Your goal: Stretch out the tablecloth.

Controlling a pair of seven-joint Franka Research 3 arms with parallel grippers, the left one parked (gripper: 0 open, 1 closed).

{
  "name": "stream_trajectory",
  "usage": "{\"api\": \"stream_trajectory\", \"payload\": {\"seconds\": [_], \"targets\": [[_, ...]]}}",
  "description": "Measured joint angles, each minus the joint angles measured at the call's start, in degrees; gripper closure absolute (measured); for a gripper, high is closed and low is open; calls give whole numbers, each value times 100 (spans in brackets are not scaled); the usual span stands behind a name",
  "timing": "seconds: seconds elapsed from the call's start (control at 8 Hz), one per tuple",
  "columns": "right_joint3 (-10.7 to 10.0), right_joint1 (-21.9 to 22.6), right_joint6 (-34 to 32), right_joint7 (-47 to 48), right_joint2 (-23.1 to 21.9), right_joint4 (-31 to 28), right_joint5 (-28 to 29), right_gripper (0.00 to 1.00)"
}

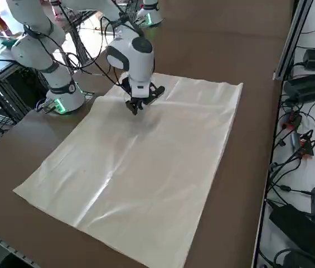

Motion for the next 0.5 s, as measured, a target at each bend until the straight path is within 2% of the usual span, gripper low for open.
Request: {"api": "stream_trajectory", "payload": {"seconds": [0.12, 0.5], "targets": [[0, -42, -10, -24, 21, -59, 0, 92], [56, -33, -4, -27, 246, -121, 2, 93]]}}
